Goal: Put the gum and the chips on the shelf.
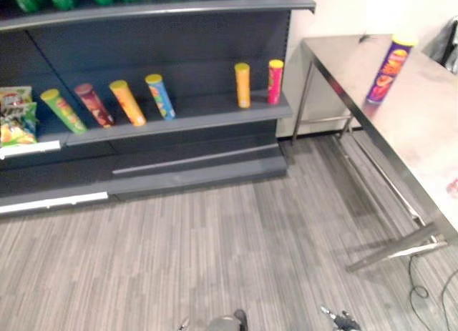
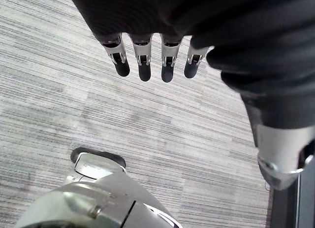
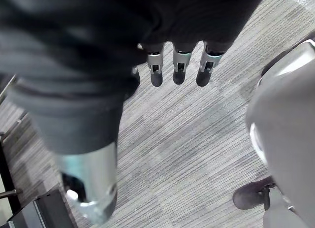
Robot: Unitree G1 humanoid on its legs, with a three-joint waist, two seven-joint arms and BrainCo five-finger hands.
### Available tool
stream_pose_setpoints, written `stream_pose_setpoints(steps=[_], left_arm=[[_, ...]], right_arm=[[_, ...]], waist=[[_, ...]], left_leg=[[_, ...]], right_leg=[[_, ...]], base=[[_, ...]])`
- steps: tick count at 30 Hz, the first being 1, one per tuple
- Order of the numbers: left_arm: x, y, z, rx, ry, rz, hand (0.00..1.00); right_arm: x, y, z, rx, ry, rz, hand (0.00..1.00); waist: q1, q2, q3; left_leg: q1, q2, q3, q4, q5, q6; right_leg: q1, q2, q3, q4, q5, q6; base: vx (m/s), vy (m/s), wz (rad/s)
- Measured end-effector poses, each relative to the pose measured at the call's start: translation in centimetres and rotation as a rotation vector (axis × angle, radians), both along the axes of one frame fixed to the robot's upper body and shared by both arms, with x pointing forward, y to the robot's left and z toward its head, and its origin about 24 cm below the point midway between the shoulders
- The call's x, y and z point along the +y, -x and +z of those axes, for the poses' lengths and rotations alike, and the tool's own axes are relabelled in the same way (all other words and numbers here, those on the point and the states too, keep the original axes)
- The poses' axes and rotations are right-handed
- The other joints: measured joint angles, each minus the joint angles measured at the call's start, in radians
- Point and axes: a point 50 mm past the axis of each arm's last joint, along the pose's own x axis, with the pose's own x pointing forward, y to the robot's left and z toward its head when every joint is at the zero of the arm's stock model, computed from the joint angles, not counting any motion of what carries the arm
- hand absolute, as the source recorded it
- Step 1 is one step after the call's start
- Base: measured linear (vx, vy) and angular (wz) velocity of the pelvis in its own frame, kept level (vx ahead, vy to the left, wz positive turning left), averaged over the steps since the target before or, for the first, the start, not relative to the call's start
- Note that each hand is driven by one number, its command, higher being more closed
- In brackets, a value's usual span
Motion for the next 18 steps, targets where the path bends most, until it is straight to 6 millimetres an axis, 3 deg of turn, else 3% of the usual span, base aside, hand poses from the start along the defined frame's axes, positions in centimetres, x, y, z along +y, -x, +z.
stream_pose_setpoints(steps=[1,3,5,7,9,10,11,12,13,14,15,18], left_arm=[[0.2,0.2,0.0,0.007,-0.006,-0.003,0.0],[0.8,0.6,0.1,0.019,-0.025,-0.001,0.0],[0.9,0.3,0.2,0.014,-0.034,-0.001,0.0],[0.5,0.2,0.1,0.013,-0.021,0.009,0.0],[0.2,0.1,0.0,0.011,-0.013,0.013,0.0],[-0.5,0.1,-0.1,0.011,0.002,0.02,0.0],[-0.5,0.2,-0.2,0.015,0.003,0.017,0.0],[-0.6,0.1,-0.2,0.018,0.0,0.005,0.0],[-1.1,0.0,-0.3,0.025,0.015,-0.001,0.0],[-1.5,-0.2,-0.4,0.025,0.028,-0.005,0.0],[-1.7,-0.8,-0.4,0.014,0.031,-0.024,0.0],[-3.0,-4.3,0.0,-0.076,0.053,-0.064,0.0]], right_arm=[[0.0,0.2,0.0,0.003,0.0,-0.003,0.0],[-0.5,0.3,0.2,-0.02,0.009,-0.049,0.0],[-0.7,0.8,0.2,-0.016,0.016,-0.066,0.0],[-1.1,0.9,0.2,-0.027,0.026,-0.088,0.0],[-1.3,1.1,0.2,-0.023,0.03,-0.098,0.0],[-1.3,1.2,0.2,-0.02,0.03,-0.101,0.0],[-1.3,1.2,0.2,-0.02,0.031,-0.104,0.0],[-1.4,1.2,0.2,-0.019,0.031,-0.108,0.0],[-1.7,1.8,0.2,-0.007,0.037,-0.117,0.0],[-2.0,2.0,0.2,-0.001,0.044,-0.125,0.0],[-2.0,1.8,0.2,-0.008,0.046,-0.131,0.0],[-2.5,1.2,0.6,-0.035,0.063,-0.123,0.0]], waist=[[-0.009,0.004,0.002],[-0.023,-0.002,0.015],[-0.023,-0.006,0.019],[-0.028,-0.004,0.021],[-0.038,-0.003,0.022],[-0.041,-0.004,0.023],[-0.044,-0.004,0.024],[-0.052,0.001,0.033],[-0.064,0.024,0.036],[-0.068,0.032,0.039],[-0.075,0.042,0.052],[-0.079,0.06,0.075]], left_leg=[[0.017,-0.002,-0.006,-0.004,-0.009,0.006],[0.113,-0.012,-0.017,-0.028,-0.033,0.009],[0.192,-0.01,-0.019,-0.064,-0.057,0.019],[0.264,0.013,-0.016,-0.101,-0.08,0.014],[0.311,0.035,0.001,-0.135,-0.094,-0.004],[0.353,0.042,0.033,-0.173,-0.101,-0.022],[0.367,0.043,0.044,-0.188,-0.1,-0.042],[0.394,0.045,0.062,-0.207,-0.108,-0.058],[0.433,0.061,0.065,-0.232,-0.115,-0.08],[0.451,0.074,0.07,-0.241,-0.111,-0.092],[0.464,0.086,0.088,-0.241,-0.087,-0.132],[0.492,0.103,0.121,-0.233,-0.044,-0.177]], right_leg=[[-0.02,0.013,0.0,0.067,-0.002,0.005],[-0.12,0.041,-0.085,0.278,-0.12,-0.01],[-0.177,0.038,-0.199,0.291,-0.24,-0.078],[-0.233,0.058,-0.34,0.148,-0.325,-0.101],[-0.264,0.084,-0.454,-0.066,-0.328,-0.104],[-0.286,0.098,-0.543,-0.238,-0.305,-0.098],[-0.291,0.103,-0.572,-0.3,-0.284,-0.105],[-0.29,0.112,-0.604,-0.372,-0.221,-0.138],[-0.264,0.133,-0.638,-0.406,-0.129,-0.223],[-0.257,0.147,-0.642,-0.402,-0.131,-0.241],[-0.253,0.16,-0.643,-0.388,-0.157,-0.258],[-0.257,0.186,-0.661,-0.326,-0.213,-0.293]], base=[[0.16,0.105,0.25],[0.19,0.073,0.19],[0.16,0.005,0.03],[0.16,-0.054,-0.08],[0.28,-0.093,-0.23],[0.31,-0.094,-0.43],[0.39,-0.099,-0.5],[0.37,-0.086,-0.33],[0.5,-0.113,-0.28],[0.53,-0.116,-0.25],[0.5,-0.135,-0.33],[0.43,-0.147,-0.39]])
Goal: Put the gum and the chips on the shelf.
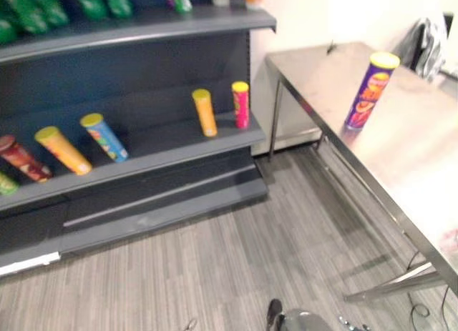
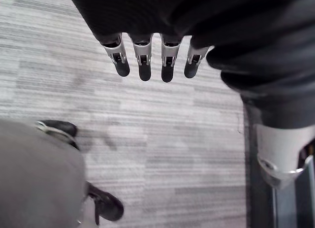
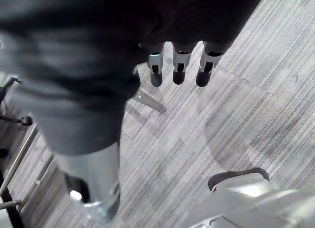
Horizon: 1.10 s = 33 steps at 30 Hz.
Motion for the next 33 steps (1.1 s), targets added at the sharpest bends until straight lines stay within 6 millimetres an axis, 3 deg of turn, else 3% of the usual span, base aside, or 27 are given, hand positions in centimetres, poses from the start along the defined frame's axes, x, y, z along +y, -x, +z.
stream_pose_setpoints(steps=[3,5,7,8,9,10,11,13,15,16,18,19,20,21,22,25,28,33], left_arm=[[-1.5,-3.4,0.7,-0.093,0.023,-0.074,0.0],[-2.5,-4.3,0.9,-0.117,0.043,-0.087,0.0],[-3.1,-4.3,1.0,-0.131,0.058,-0.08,0.0],[-3.1,-4.2,0.9,-0.131,0.058,-0.077,0.0],[-2.6,-4.1,0.9,-0.131,0.05,-0.06,0.0],[-2.2,-4.1,1.0,-0.14,0.041,-0.047,0.0],[-1.5,-3.8,1.2,-0.149,0.024,-0.024,0.0],[-0.2,-2.6,1.1,-0.149,-0.003,0.057,0.0],[0.2,-1.2,0.9,-0.133,-0.006,0.131,0.0],[0.4,-0.7,0.8,-0.13,0.0,0.201,0.0],[0.5,-0.2,0.7,-0.118,-0.004,0.216,0.0],[0.5,0.6,0.5,-0.093,-0.007,0.228,0.0],[0.4,1.0,0.4,-0.075,-0.007,0.227,0.0],[0.4,1.4,0.2,-0.056,-0.004,0.229,0.0],[1.2,1.6,0.2,-0.04,-0.032,0.209,0.0],[2.1,2.4,0.2,-0.004,-0.063,0.17,0.0],[2.1,0.8,0.5,-0.035,-0.069,0.11,0.0],[1.1,-2.4,1.2,-0.133,-0.061,0.053,0.0]], right_arm=[[0.2,-0.7,0.2,-0.023,-0.001,0.012,0.0],[0.3,-1.3,0.4,-0.05,0.002,0.011,0.0],[0.2,-2.4,0.9,-0.101,0.016,0.028,0.0],[0.2,-2.6,1.0,-0.108,0.015,0.025,0.0],[0.7,-2.9,1.0,-0.121,-0.002,0.001,0.0],[1.0,-3.0,1.0,-0.12,-0.006,0.004,0.0],[1.8,-2.9,0.8,-0.113,-0.017,0.027,0.0],[2.6,-3.3,0.9,-0.122,-0.029,0.065,0.0],[2.6,-3.8,1.1,-0.138,-0.023,0.065,0.0],[2.5,-4.2,1.3,-0.151,-0.014,0.071,0.0],[2.5,-4.7,1.6,-0.177,-0.002,0.102,0.0],[2.5,-5.0,2.0,-0.203,0.008,0.11,0.0],[2.3,-5.0,2.1,-0.213,0.016,0.11,0.0],[1.9,-4.8,2.1,-0.208,0.025,0.113,0.0],[2.1,-4.5,1.8,-0.195,0.009,0.115,0.0],[2.1,-2.3,0.8,-0.107,-0.013,0.077,0.0],[1.4,0.2,0.2,-0.048,-0.02,-0.026,0.0],[0.9,3.5,-0.1,0.016,-0.031,-0.17,0.0]], waist=[[-0.011,-0.007,0.006],[-0.027,-0.007,0.008],[-0.025,0.012,0.016],[-0.025,0.019,0.015],[-0.025,0.026,0.021],[-0.021,0.014,0.026],[-0.001,-0.021,0.033],[0.031,-0.038,0.026],[0.041,-0.033,0.02],[0.053,-0.026,0.012],[0.059,-0.017,-0.003],[0.06,-0.003,-0.022],[0.059,0.009,-0.035],[0.057,0.012,-0.048],[0.058,-0.011,-0.049],[0.052,-0.038,-0.062],[0.031,-0.044,-0.066],[0.0,-0.038,-0.063]], left_leg=[[-0.009,0.011,0.001,0.108,0.014,0.004],[-0.056,0.024,0.007,0.279,0.014,0.004],[-0.222,0.07,-0.042,0.71,0.051,0.03],[-0.25,0.078,-0.058,0.771,0.042,0.031],[-0.335,0.083,-0.109,0.919,-0.018,0.037],[-0.361,0.081,-0.119,0.946,-0.041,0.042],[-0.404,0.082,-0.121,0.949,-0.08,0.057],[-0.472,0.079,-0.202,0.824,-0.127,0.061],[-0.492,0.074,-0.316,0.678,-0.128,0.059],[-0.507,0.074,-0.44,0.545,-0.122,0.054],[-0.513,0.095,-0.514,0.453,-0.109,0.054],[-0.5,0.114,-0.523,0.368,-0.067,0.068],[-0.486,0.123,-0.522,0.316,-0.029,0.077],[-0.466,0.117,-0.471,0.292,-0.019,-0.063],[-0.455,0.087,-0.427,0.314,-0.026,-0.05],[-0.413,0.051,-0.335,0.321,-0.05,-0.021],[-0.388,0.035,-0.274,0.318,-0.067,0.006],[-0.355,0.023,-0.178,0.32,-0.072,0.018]], right_leg=[[0.015,0.016,0.01,0.042,-0.044,-0.012],[0.052,0.04,0.068,0.024,-0.075,-0.004],[0.101,0.11,0.197,-0.024,-0.11,-0.002],[0.109,0.123,0.219,-0.025,-0.113,-0.007],[0.152,0.148,0.295,-0.023,-0.124,-0.024],[0.173,0.153,0.334,-0.024,-0.124,-0.024],[0.212,0.153,0.416,-0.025,-0.119,-0.015],[0.268,0.152,0.592,-0.019,-0.129,0.014],[0.275,0.152,0.697,0.0,-0.146,0.042],[0.269,0.15,0.793,0.016,-0.168,0.07],[0.251,0.145,0.885,0.032,-0.196,0.098],[0.227,0.141,0.955,0.057,-0.219,0.126],[0.214,0.144,0.988,0.071,-0.233,0.144],[0.194,0.128,1.042,0.1,-0.258,0.187],[0.192,0.088,1.051,0.095,-0.242,0.225],[0.199,0.018,1.076,0.03,-0.18,0.309],[0.196,-0.019,1.069,0.006,-0.123,0.331],[0.188,-0.046,1.06,-0.012,-0.046,0.365]], base=[[0.33,-0.103,-0.43],[0.31,-0.061,-0.82],[0.25,-0.013,-1.46],[0.2,0.046,-1.71],[0.16,0.056,-1.35],[0.22,0.089,-1.85],[0.21,0.102,-1.75],[0.24,0.174,-2.42],[0.2,0.247,-2.01],[0.16,0.277,-1.47],[0.21,0.402,-1.68],[0.23,0.435,-1.72],[0.28,0.559,-1.67],[0.25,0.579,-1.5],[0.2,0.483,-1.43],[0.09,0.468,-1.01],[-0.02,0.294,-0.56],[-0.11,0.16,-0.49]])
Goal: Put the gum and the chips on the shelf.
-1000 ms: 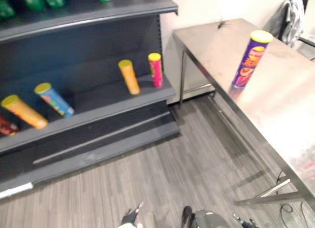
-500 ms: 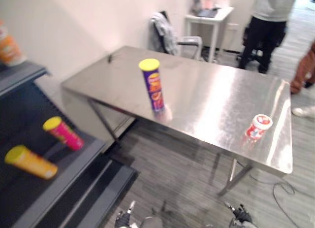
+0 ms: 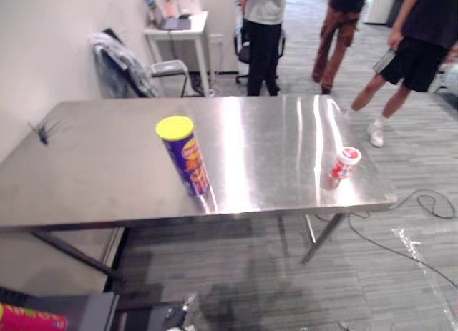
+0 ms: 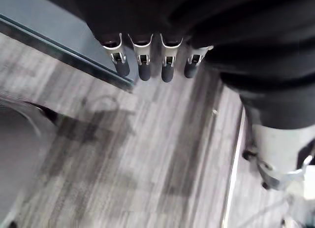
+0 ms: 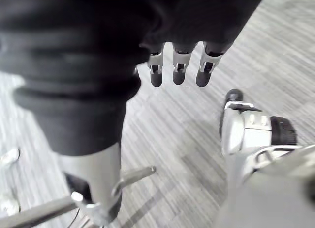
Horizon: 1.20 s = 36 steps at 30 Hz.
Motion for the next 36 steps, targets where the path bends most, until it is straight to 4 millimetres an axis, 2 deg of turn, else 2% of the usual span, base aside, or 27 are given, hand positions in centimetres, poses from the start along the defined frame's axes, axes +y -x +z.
stream_pose_setpoints(steps=[2,4,5,6,7,8,9,10,11,12,13,14,15,24,31,34,36], left_arm=[[-0.6,-1.0,0.3,-0.035,0.009,-0.007,0.0],[-0.9,-1.4,0.3,-0.049,0.013,-0.022,0.0],[-1.2,-1.3,0.3,-0.046,0.019,-0.026,0.0],[-1.8,-1.1,0.1,-0.043,0.037,-0.021,0.0],[-2.1,-0.4,0.0,-0.033,0.052,0.002,0.0],[-2.1,0.1,-0.2,-0.025,0.058,0.008,0.0],[-2.0,0.1,-0.1,-0.035,0.056,0.016,0.0],[-1.8,1.1,-0.2,-0.017,0.058,0.033,0.0],[-1.7,1.9,-0.4,0.002,0.058,0.047,0.0],[-1.2,2.9,-0.6,0.022,0.06,0.097,0.0],[-1.0,3.3,-0.8,0.05,0.062,0.08,0.0],[-0.8,3.3,-0.9,0.06,0.06,0.057,0.0],[1.0,2.2,-0.7,0.086,0.008,-0.071,0.0],[0.9,2.1,-0.7,0.083,0.01,-0.077,0.0],[0.8,2.0,-0.7,0.053,0.05,-0.066,0.0],[0.7,2.1,-0.7,0.04,0.065,-0.056,0.0],[0.6,2.1,-0.7,0.04,0.07,-0.056,0.0]], right_arm=[[0.0,0.4,0.0,-0.001,-0.009,-0.038,0.0],[0.1,0.4,0.0,-0.002,-0.014,-0.051,0.0],[0.1,0.5,0.0,0.002,-0.015,-0.055,0.0],[0.1,0.9,0.0,0.008,-0.014,-0.062,0.0],[-0.1,0.7,0.0,0.007,-0.008,-0.05,0.0],[-0.1,0.5,0.1,0.001,-0.006,-0.046,0.0],[-0.2,0.4,0.1,-0.004,-0.004,-0.039,0.0],[-0.5,0.3,0.1,0.001,0.007,-0.014,0.0],[-0.6,0.2,0.2,0.003,0.011,0.001,0.0],[-0.2,-0.3,0.1,-0.005,0.001,0.014,0.0],[0.1,-0.8,0.0,-0.009,-0.008,0.018,0.0],[0.1,-1.2,0.0,-0.015,-0.01,0.02,0.0],[0.6,-2.2,-0.6,0.017,-0.054,0.059,0.0],[0.7,-2.0,-0.7,0.012,-0.066,0.065,0.0],[1.2,-0.7,-0.9,0.033,-0.1,0.066,0.0],[1.6,-0.9,-1.0,0.029,-0.114,0.101,0.0],[1.6,-1.1,-1.0,0.022,-0.116,0.105,0.0]], waist=[[0.001,0.011,0.002],[0.003,0.01,0.008],[0.003,0.011,0.009],[0.003,0.018,0.007],[0.016,0.024,0.006],[0.019,0.024,0.006],[0.025,0.024,0.006],[0.048,0.025,0.003],[0.062,0.022,-0.008],[0.078,-0.007,-0.035],[0.082,-0.021,-0.045],[0.078,-0.022,-0.048],[0.031,-0.087,-0.003],[0.031,-0.087,-0.003],[0.029,-0.094,-0.005],[0.03,-0.093,-0.005],[0.029,-0.089,-0.005]], left_leg=[[0.007,0.003,0.028,-0.015,-0.011,0.02],[0.006,0.007,0.06,-0.012,-0.011,0.023],[0.009,0.011,0.065,-0.011,-0.01,0.028],[0.01,0.025,0.066,-0.013,-0.004,0.047],[0.011,0.047,0.094,-0.023,0.018,0.057],[0.015,0.049,0.101,-0.035,0.028,0.054],[0.022,0.049,0.106,-0.058,0.049,0.05],[0.043,0.049,0.125,-0.1,0.076,0.035],[0.044,0.049,0.136,-0.116,0.086,0.026],[0.034,0.044,0.151,-0.148,0.102,0.009],[0.027,0.034,0.131,-0.207,0.135,-0.002],[0.028,0.027,0.109,-0.239,0.155,-0.011],[0.097,-0.039,-0.122,-0.415,0.276,-0.016],[0.097,-0.039,-0.128,-0.421,0.277,-0.016],[0.117,-0.039,-0.143,-0.456,0.281,-0.017],[0.119,-0.033,-0.128,-0.468,0.281,-0.017],[0.122,-0.023,-0.12,-0.468,0.28,-0.016]], right_leg=[[-0.025,0.002,-0.017,-0.016,0.033,-0.007],[-0.045,0.002,-0.05,-0.014,0.055,-0.014],[-0.049,-0.003,-0.111,-0.016,0.068,-0.021],[-0.046,-0.017,-0.217,-0.043,0.094,-0.033],[-0.068,-0.017,-0.326,0.061,0.057,-0.098],[-0.078,-0.027,-0.377,0.151,0.034,-0.124],[-0.074,-0.056,-0.442,0.225,0.009,-0.15],[-0.045,-0.118,-0.537,0.226,-0.001,-0.163],[-0.022,-0.15,-0.584,0.175,0.012,-0.154],[0.028,-0.184,-0.642,0.031,0.002,-0.108],[0.067,-0.182,-0.678,-0.108,-0.004,-0.097],[0.08,-0.179,-0.686,-0.159,-0.005,-0.096],[0.141,-0.172,-0.738,-0.238,-0.036,-0.088],[0.149,-0.172,-0.753,-0.252,-0.034,-0.086],[0.184,-0.173,-0.788,-0.294,-0.025,-0.074],[0.181,-0.167,-0.789,-0.309,-0.002,-0.07],[0.18,-0.157,-0.788,-0.32,0.035,-0.071]], base=[[-0.14,0.111,-0.78],[-0.16,0.067,-0.57],[-0.16,0.011,-0.11],[-0.17,-0.045,-0.1],[-0.17,-0.076,-0.07],[-0.14,-0.122,-0.1],[-0.06,-0.11,-0.27],[-0.05,-0.115,-0.42],[-0.07,-0.192,-0.76],[-0.1,-0.28,-0.62],[-0.1,-0.298,-0.42],[-0.04,-0.171,-0.08],[-0.01,-0.051,0.03],[0.0,0.0,0.02],[0.07,0.006,0.08],[0.07,0.01,-0.08],[0.05,0.022,-0.17]])
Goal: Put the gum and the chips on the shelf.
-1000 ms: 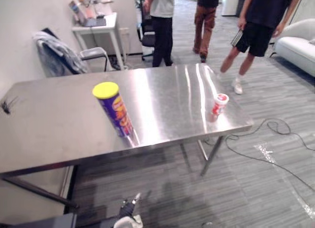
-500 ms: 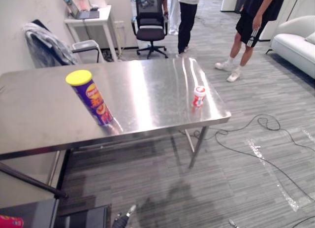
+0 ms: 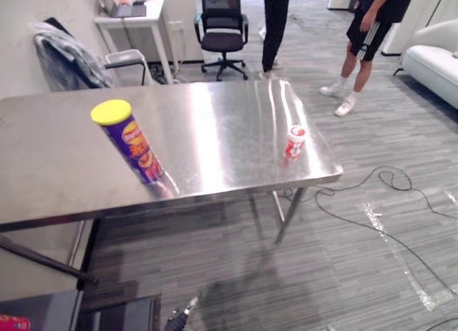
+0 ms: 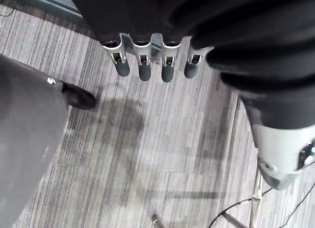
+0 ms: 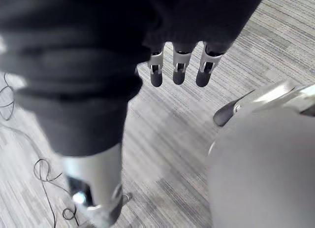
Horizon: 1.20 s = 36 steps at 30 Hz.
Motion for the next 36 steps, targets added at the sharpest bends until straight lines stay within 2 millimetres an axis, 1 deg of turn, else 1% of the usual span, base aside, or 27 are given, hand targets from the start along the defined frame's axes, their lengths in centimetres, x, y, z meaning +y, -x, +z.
stream_pose_setpoints(steps=[2,4,5,6,7,8,9,10,11,12,13,14,15,16,17,18,19,20,21,22,23,24,26,28,30,32,36], left_arm=[[-0.1,-0.1,0.0,-0.003,0.001,-0.01,0.0],[-0.3,-0.3,0.0,-0.01,0.008,-0.017,0.0],[-0.7,-0.5,0.0,-0.019,0.021,-0.028,0.0],[-0.8,-0.6,0.1,-0.025,0.025,-0.033,0.0],[-0.8,-0.7,0.1,-0.024,0.025,-0.047,0.0],[-0.7,-0.7,0.1,-0.025,0.023,-0.054,0.0],[-0.7,-0.7,0.1,-0.025,0.022,-0.051,0.0],[-0.7,-0.6,0.1,-0.023,0.023,-0.052,0.0],[-0.7,-0.6,0.1,-0.023,0.024,-0.051,0.0],[-0.7,-0.8,0.1,-0.027,0.024,-0.054,0.0],[-0.8,-0.8,0.1,-0.026,0.025,-0.057,0.0],[-0.6,-1.0,0.2,-0.03,0.017,-0.066,0.0],[-0.5,-1.1,0.2,-0.032,0.008,-0.08,0.0],[0.0,-1.3,0.4,-0.03,-0.009,-0.099,0.0],[-1.0,-1.3,0.2,-0.029,0.013,-0.104,0.0],[-1.7,-1.3,0.1,-0.03,0.03,-0.102,0.0],[-2.0,-1.3,0.1,-0.032,0.039,-0.102,0.0],[-2.4,-1.4,0.0,-0.034,0.051,-0.101,0.0],[-2.5,-1.7,0.1,-0.041,0.05,-0.109,0.0],[-2.5,-1.8,0.1,-0.044,0.048,-0.116,0.0],[-2.5,-2.0,0.2,-0.046,0.043,-0.131,0.0],[-2.5,-2.0,0.2,-0.047,0.042,-0.133,0.0],[-2.5,-1.9,0.1,-0.044,0.041,-0.135,0.0],[-2.4,-1.8,0.1,-0.039,0.041,-0.13,0.0],[-2.0,-1.5,0.0,-0.027,0.035,-0.132,0.0],[-1.5,-1.0,0.0,-0.015,0.03,-0.12,0.0],[-0.8,-0.4,-0.1,0.002,0.025,-0.09,0.0]], right_arm=[[0.0,-0.2,0.0,-0.005,0.001,0.001,0.0],[-0.3,-0.9,0.2,-0.028,0.01,0.006,0.0],[-0.8,-1.4,0.4,-0.05,0.027,0.009,0.0],[-0.9,-1.4,0.5,-0.055,0.033,0.009,0.0],[-0.7,-1.0,0.5,-0.052,0.03,0.004,0.0],[-0.6,-0.1,0.4,-0.033,0.025,-0.003,0.0],[-0.5,0.3,0.3,-0.025,0.022,-0.01,0.0],[-0.5,0.7,0.3,-0.012,0.019,-0.01,0.0],[-0.5,0.6,0.2,-0.013,0.017,-0.009,0.0],[-0.5,0.6,0.3,-0.014,0.017,-0.01,0.0],[-0.7,0.8,0.3,-0.011,0.02,-0.011,0.0],[-0.7,0.9,0.2,-0.007,0.02,-0.014,0.0],[-0.5,1.0,0.2,-0.004,0.015,-0.016,0.0],[-0.2,1.4,0.1,0.009,0.007,-0.02,0.0],[-1.0,1.3,0.2,0.013,0.022,-0.031,0.0],[-1.6,0.9,0.3,0.005,0.036,-0.032,0.0],[-1.9,0.5,0.4,-0.004,0.044,-0.03,0.0],[-2.6,-0.1,0.6,-0.021,0.06,-0.03,0.0],[-2.8,-0.3,0.6,-0.028,0.067,-0.035,0.0],[-2.9,-0.2,0.7,-0.03,0.069,-0.043,0.0],[-3.1,0.0,0.7,-0.026,0.074,-0.077,0.0],[-3.2,0.2,0.7,-0.023,0.075,-0.087,0.0],[-3.8,-0.2,0.9,-0.042,0.095,-0.116,0.0],[-4.1,-0.6,1.0,-0.054,0.099,-0.129,0.0],[-3.9,-0.3,0.9,-0.052,0.088,-0.174,0.0],[-3.8,0.8,0.6,-0.022,0.075,-0.269,0.0],[-4.5,2.5,0.6,0.009,0.089,-0.433,0.0]], waist=[[0.001,0.001,0.004],[0.0,0.018,0.021],[-0.001,0.037,0.044],[-0.001,0.038,0.052],[-0.003,0.036,0.058],[-0.007,0.03,0.06],[-0.01,0.031,0.06],[-0.014,0.032,0.06],[-0.027,0.034,0.061],[-0.031,0.038,0.06],[-0.032,0.045,0.06],[-0.03,0.039,0.06],[-0.029,0.028,0.059],[-0.031,0.006,0.06],[-0.03,0.055,0.064],[-0.027,0.07,0.064],[-0.026,0.084,0.064],[-0.031,0.102,0.064],[-0.032,0.103,0.063],[-0.032,0.102,0.064],[-0.032,0.098,0.064],[-0.03,0.097,0.064],[-0.029,0.096,0.061],[-0.028,0.097,0.058],[-0.029,0.093,0.057],[-0.029,0.074,0.047],[-0.033,0.05,0.031]], left_leg=[[0.007,0.004,0.018,0.003,-0.01,0.009],[0.006,0.009,0.026,0.041,-0.042,0.026],[0.005,0.014,0.027,0.068,-0.075,0.04],[0.009,0.011,0.027,0.084,-0.087,0.047],[0.015,-0.002,0.015,0.108,-0.109,0.054],[0.035,-0.009,-0.012,0.122,-0.125,0.068],[0.041,-0.009,-0.023,0.13,-0.133,0.074],[0.05,-0.008,-0.05,0.131,-0.137,0.081],[0.047,-0.005,-0.085,0.128,-0.139,0.082],[0.043,0.001,-0.105,0.128,-0.141,0.079],[0.035,0.018,-0.142,0.127,-0.15,0.069],[0.018,0.026,-0.176,0.133,-0.163,0.049],[0.009,0.021,-0.194,0.137,-0.169,0.038],[0.006,0.007,-0.229,0.147,-0.179,0.018],[0.006,0.049,-0.256,0.165,-0.176,-0.001],[0.007,0.071,-0.26,0.161,-0.171,-0.009],[0.004,0.08,-0.265,0.16,-0.162,-0.024],[-0.014,0.096,-0.284,0.16,-0.138,-0.043],[-0.025,0.101,-0.284,0.16,-0.104,-0.064],[-0.029,0.103,-0.279,0.16,-0.091,-0.065],[-0.029,0.109,-0.24,0.156,-0.062,-0.067],[-0.028,0.111,-0.213,0.155,-0.053,-0.069],[-0.026,0.114,-0.112,0.127,-0.036,-0.066],[-0.023,0.114,-0.087,0.109,-0.036,-0.066],[-0.011,0.11,-0.078,0.106,-0.036,-0.066],[0.01,0.104,-0.025,0.107,-0.037,-0.065],[0.01,0.075,0.019,0.109,-0.049,-0.046]], right_leg=[[-0.007,0.002,0.002,0.019,0.013,0.002],[-0.059,0.004,0.006,0.14,0.013,0.002],[-0.129,0.003,0.011,0.31,0.013,0.002],[-0.175,-0.002,0.023,0.418,0.018,0.006],[-0.259,-0.015,0.063,0.607,0.057,-0.001],[-0.305,-0.015,0.1,0.734,0.084,-0.01],[-0.316,-0.015,0.11,0.768,0.062,-0.019],[-0.336,-0.01,0.109,0.784,-0.014,-0.028],[-0.352,-0.005,0.105,0.732,-0.065,-0.037],[-0.352,0.004,0.108,0.671,-0.072,-0.045],[-0.343,0.028,0.12,0.522,-0.072,-0.043],[-0.324,0.047,0.136,0.352,-0.056,-0.031],[-0.315,0.044,0.142,0.287,-0.048,-0.021],[-0.306,0.034,0.128,0.271,-0.034,-0.037],[-0.292,0.058,0.067,0.3,-0.067,-0.06],[-0.292,0.071,0.044,0.312,-0.082,-0.074],[-0.286,0.077,0.027,0.317,-0.088,-0.081],[-0.269,0.083,-0.014,0.309,-0.093,-0.09],[-0.248,0.08,-0.052,0.303,-0.096,-0.096],[-0.233,0.079,-0.069,0.297,-0.096,-0.097],[-0.195,0.076,-0.11,0.275,-0.096,-0.097],[-0.184,0.076,-0.117,0.267,-0.096,-0.098],[-0.17,0.078,-0.125,0.236,-0.093,-0.102],[-0.169,0.08,-0.122,0.213,-0.088,-0.109],[-0.151,0.082,-0.109,0.179,-0.065,-0.106],[-0.123,0.081,-0.077,0.118,-0.016,-0.098],[-0.117,0.062,-0.044,0.052,0.031,-0.074]], base=[[0.02,0.028,-0.21],[-0.02,0.043,-0.24],[-0.07,0.044,-0.13],[-0.08,0.044,0.08],[-0.02,0.04,0.4],[0.02,0.031,0.55],[0.07,0.021,0.7],[0.1,-0.003,0.74],[0.11,-0.021,0.78],[0.21,-0.142,0.84],[0.2,-0.18,0.87],[0.26,-0.278,0.9],[0.18,-0.241,0.99],[0.33,-0.348,1.08],[0.31,-0.277,1.0],[0.31,-0.245,0.68],[0.29,-0.216,0.57],[0.32,-0.249,0.81],[0.25,-0.206,0.92],[0.22,-0.177,1.09],[0.15,-0.123,0.85],[0.21,-0.155,0.84],[0.12,-0.059,0.39],[0.06,0.01,-0.02],[0.03,0.045,-0.23],[-0.01,0.085,-0.41],[-0.07,0.097,-0.32]])
